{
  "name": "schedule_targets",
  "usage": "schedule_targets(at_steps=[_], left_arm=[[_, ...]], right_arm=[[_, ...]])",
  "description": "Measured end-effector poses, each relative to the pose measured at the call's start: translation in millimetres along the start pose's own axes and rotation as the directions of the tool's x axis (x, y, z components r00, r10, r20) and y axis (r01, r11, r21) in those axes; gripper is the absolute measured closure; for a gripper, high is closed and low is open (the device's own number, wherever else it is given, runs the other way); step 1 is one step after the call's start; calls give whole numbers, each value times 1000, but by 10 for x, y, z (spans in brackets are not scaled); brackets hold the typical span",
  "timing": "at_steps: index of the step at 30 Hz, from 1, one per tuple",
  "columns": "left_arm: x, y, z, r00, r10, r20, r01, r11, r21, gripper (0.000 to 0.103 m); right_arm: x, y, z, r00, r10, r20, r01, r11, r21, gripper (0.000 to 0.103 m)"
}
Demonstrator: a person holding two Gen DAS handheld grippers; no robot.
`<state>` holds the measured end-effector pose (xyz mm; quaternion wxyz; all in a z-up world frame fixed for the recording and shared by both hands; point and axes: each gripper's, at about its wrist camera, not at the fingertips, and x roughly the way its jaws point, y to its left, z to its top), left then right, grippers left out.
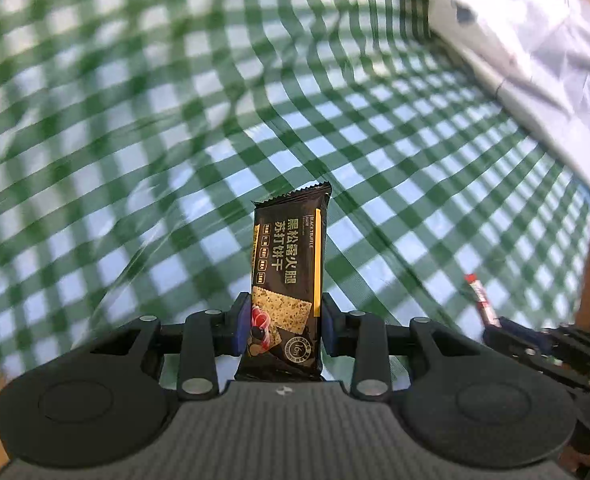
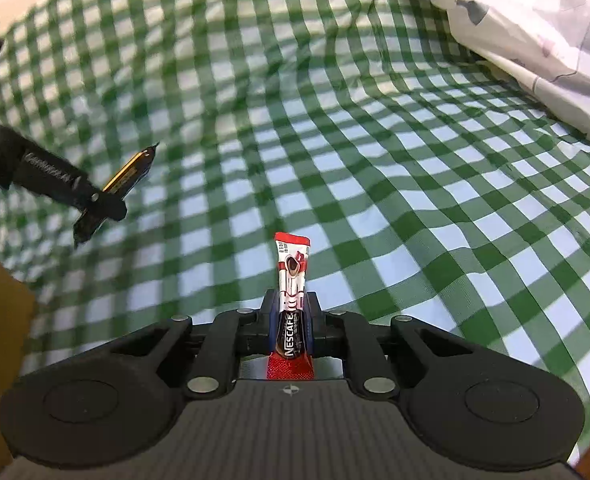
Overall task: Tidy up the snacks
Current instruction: 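Carry the biscuit bar and Nescafé stick over the box with both grippers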
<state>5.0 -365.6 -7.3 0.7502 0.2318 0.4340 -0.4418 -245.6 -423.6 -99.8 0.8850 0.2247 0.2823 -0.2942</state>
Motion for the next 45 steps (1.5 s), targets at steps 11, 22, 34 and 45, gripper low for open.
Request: schedule_targets(at_steps=[11, 22, 34, 45], left_arm=[[-1865, -132, -1200, 990, 63, 127, -45, 990, -137, 64], [-2978, 80, -2510, 975, 142, 172, -92, 958, -270, 64], [-3704, 136, -3261, 933, 245, 263, -139, 921, -364, 64], [-3835, 214, -3538, 928, 268, 259, -138, 894, -427, 64]], right_arm=[[-1263, 865, -119, 976, 210, 55, -207, 977, -53, 90], [-2295, 1837, -707, 920, 386, -64, -391, 904, -174, 90], [-2924, 2283, -1006, 889, 453, -63, -452, 849, -275, 90], [-3087, 2382, -1091, 888, 457, -60, -450, 832, -325, 90]])
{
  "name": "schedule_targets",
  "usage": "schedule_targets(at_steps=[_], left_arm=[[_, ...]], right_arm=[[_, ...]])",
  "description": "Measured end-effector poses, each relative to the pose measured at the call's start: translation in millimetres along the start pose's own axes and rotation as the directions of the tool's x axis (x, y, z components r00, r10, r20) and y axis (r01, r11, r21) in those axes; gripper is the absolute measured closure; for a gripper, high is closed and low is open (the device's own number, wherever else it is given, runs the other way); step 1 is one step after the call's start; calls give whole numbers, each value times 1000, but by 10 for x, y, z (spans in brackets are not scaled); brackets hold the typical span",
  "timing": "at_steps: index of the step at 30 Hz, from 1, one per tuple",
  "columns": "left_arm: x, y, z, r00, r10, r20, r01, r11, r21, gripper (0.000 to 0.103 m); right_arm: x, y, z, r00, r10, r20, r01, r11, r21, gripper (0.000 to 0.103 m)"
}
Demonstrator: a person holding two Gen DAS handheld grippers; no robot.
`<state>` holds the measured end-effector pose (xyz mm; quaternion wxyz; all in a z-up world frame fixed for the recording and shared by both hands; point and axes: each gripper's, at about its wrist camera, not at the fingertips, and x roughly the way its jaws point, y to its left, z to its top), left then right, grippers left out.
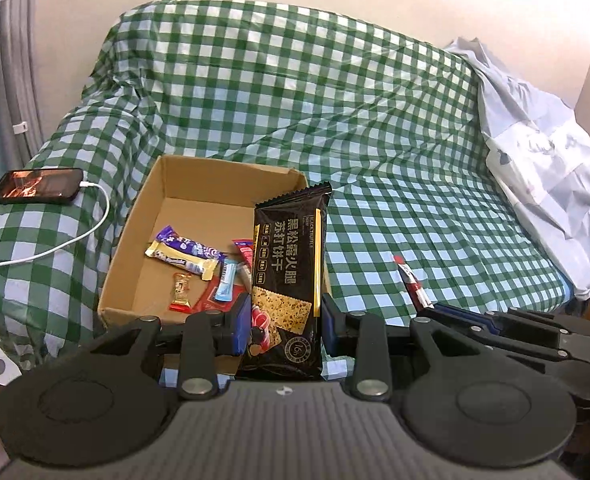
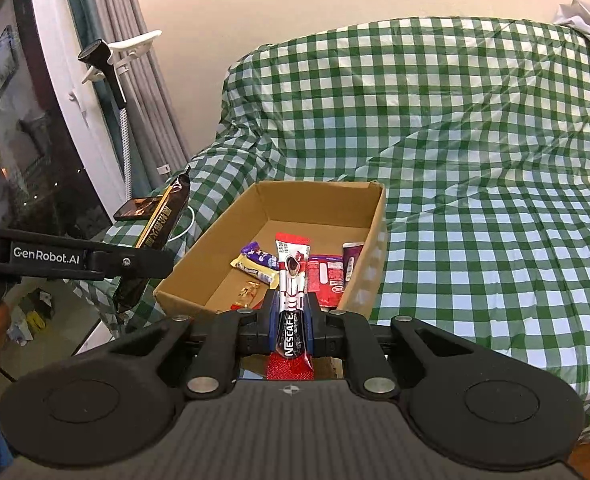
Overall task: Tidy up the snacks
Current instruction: 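Carry the biscuit bar and Nescafé stick over the box with both grippers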
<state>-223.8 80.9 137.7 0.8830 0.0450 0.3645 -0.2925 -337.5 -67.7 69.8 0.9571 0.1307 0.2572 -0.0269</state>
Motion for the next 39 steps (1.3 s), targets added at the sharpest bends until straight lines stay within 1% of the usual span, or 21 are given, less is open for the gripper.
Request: schedule_targets(at_steps=[9, 18, 28, 33, 39], left_arm=[[39, 132, -4, 1000, 6, 3, -6, 1000, -19, 64], [178, 282, 91, 1000, 16, -4, -16, 999, -48, 64], [408, 458, 223, 999, 41, -18, -42, 997, -70, 64], [569, 566, 314, 998, 51, -40, -54, 995, -88, 64], [788, 648, 455, 995, 74, -64, -79, 993, -87, 64]], right_arm=[[135, 41, 45, 999, -13, -31, 12, 1000, -18, 90], [324, 62, 132, 998, -25, -57, 23, 999, -36, 90], [612, 86, 262, 996, -21, -92, 16, 998, -56, 90], [803, 114, 363, 994, -13, -109, 5, 998, -65, 90], [1056, 110, 457, 991, -7, -134, -2, 998, -69, 90]])
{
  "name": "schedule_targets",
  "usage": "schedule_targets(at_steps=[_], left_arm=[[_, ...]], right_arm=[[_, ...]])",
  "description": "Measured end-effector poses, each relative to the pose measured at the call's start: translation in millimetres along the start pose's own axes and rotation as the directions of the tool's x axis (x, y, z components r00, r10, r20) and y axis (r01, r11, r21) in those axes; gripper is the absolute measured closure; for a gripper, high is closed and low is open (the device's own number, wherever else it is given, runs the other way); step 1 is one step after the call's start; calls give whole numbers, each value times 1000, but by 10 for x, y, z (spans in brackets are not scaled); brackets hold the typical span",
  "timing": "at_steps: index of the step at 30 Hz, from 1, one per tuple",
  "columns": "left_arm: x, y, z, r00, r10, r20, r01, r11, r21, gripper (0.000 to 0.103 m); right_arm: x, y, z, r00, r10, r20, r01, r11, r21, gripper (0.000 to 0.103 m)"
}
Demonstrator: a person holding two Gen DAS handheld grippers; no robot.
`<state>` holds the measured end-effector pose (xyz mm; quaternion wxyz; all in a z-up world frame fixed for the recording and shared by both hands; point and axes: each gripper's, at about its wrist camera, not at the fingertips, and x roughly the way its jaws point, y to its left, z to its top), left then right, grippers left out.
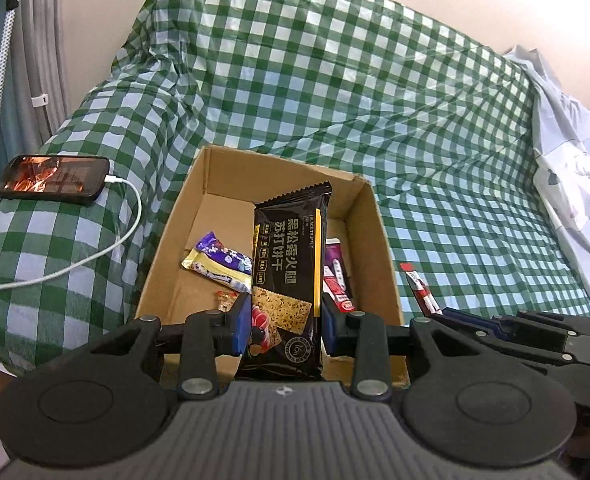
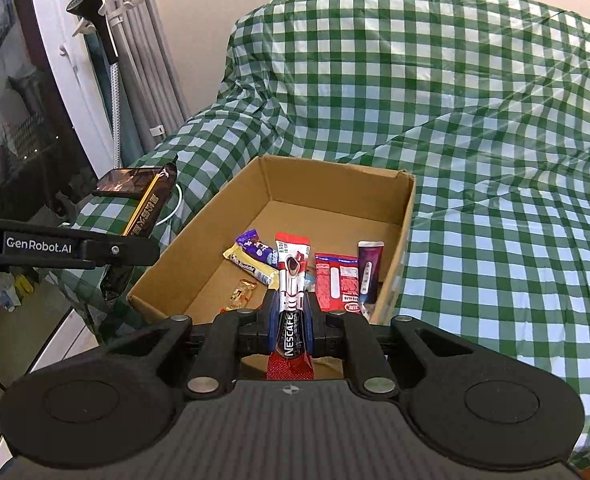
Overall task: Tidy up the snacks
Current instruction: 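Carry the biscuit bar and Nescafé stick over the box with both grippers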
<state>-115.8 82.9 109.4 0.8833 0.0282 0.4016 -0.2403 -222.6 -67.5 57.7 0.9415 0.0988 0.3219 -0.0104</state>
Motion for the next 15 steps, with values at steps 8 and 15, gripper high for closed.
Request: schedule_targets(at_steps=[8, 15], left_arm=[[368, 76, 186, 998, 44, -45, -44, 999, 9, 64], [801, 179, 306, 991, 87, -103, -86, 996, 23, 64]], right_arm=[[341, -88, 132, 999, 8, -34, -8, 1000, 5, 90], [708, -212, 215, 998, 6, -66, -4, 1000, 29, 90]])
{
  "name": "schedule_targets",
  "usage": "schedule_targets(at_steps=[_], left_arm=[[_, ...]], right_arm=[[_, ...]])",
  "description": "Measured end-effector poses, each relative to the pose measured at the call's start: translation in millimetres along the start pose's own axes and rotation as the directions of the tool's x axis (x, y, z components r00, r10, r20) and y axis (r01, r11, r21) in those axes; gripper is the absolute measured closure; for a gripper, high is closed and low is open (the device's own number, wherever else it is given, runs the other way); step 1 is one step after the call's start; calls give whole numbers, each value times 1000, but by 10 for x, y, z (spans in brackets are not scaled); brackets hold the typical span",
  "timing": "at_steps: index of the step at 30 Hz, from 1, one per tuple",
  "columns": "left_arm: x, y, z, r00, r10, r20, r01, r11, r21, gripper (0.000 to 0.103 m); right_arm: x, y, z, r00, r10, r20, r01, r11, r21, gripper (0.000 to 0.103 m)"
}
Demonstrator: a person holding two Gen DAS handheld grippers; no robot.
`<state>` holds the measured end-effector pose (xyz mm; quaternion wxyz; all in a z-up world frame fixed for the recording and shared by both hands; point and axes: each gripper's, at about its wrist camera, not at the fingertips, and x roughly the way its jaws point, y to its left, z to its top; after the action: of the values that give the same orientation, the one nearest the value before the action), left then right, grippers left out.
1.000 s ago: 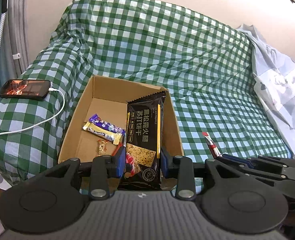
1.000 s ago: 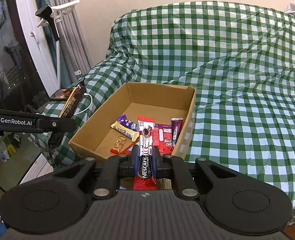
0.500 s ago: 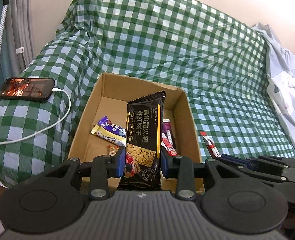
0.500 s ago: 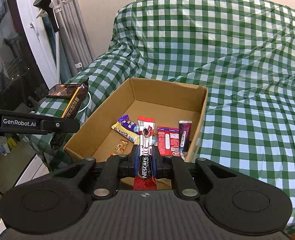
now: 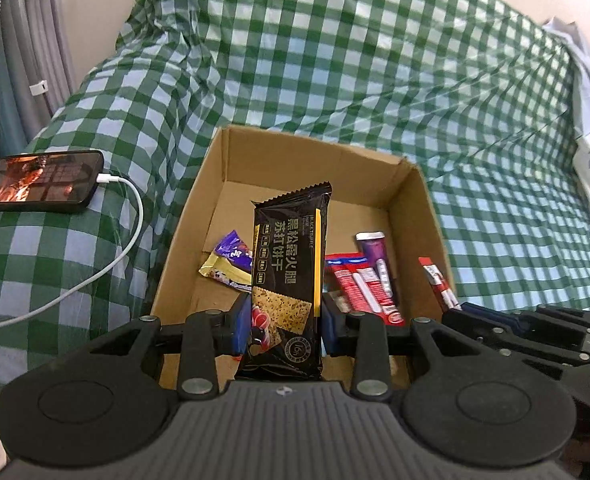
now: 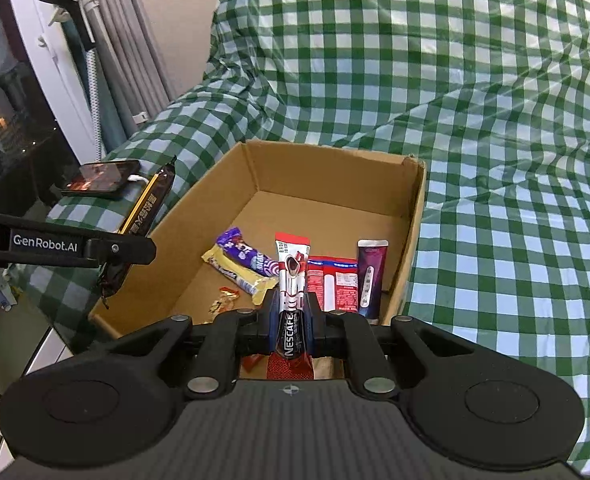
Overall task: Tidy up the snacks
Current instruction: 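Carry the biscuit bar and Nescafé stick over the box with both grippers, then open the left gripper over the box while the right releases the Nescafé stick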
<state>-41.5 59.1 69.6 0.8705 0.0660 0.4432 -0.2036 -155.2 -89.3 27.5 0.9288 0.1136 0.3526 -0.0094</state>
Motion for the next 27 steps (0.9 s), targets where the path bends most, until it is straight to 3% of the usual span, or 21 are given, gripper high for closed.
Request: schedule_targets(at_steps=[16, 17, 20, 22, 24, 27], left_arm=[[792, 25, 123, 988, 77, -134, -69, 996, 62, 64], [825, 20, 126, 987, 87, -138, -77, 994, 73, 59], [835, 12, 146, 982, 152, -111, -143, 986, 83, 1], [771, 19, 133, 980, 181, -79, -174, 981, 83, 0], [736, 23, 107, 979, 176, -100, -167, 982, 92, 0], [661, 14, 23, 974, 184, -130, -172, 980, 97, 0]], right_arm=[[697, -209, 114, 998, -11, -64, 13, 999, 37, 89], [732, -216, 122, 998, -9, -65, 12, 999, 40, 89], [833, -256, 159, 997, 5, -77, 1, 998, 70, 77], [843, -283, 170, 996, -19, -82, 27, 995, 97, 33], [785, -288, 160, 996, -55, -69, 63, 992, 113, 24], [658, -243, 80, 997, -46, -65, 52, 994, 94, 15]])
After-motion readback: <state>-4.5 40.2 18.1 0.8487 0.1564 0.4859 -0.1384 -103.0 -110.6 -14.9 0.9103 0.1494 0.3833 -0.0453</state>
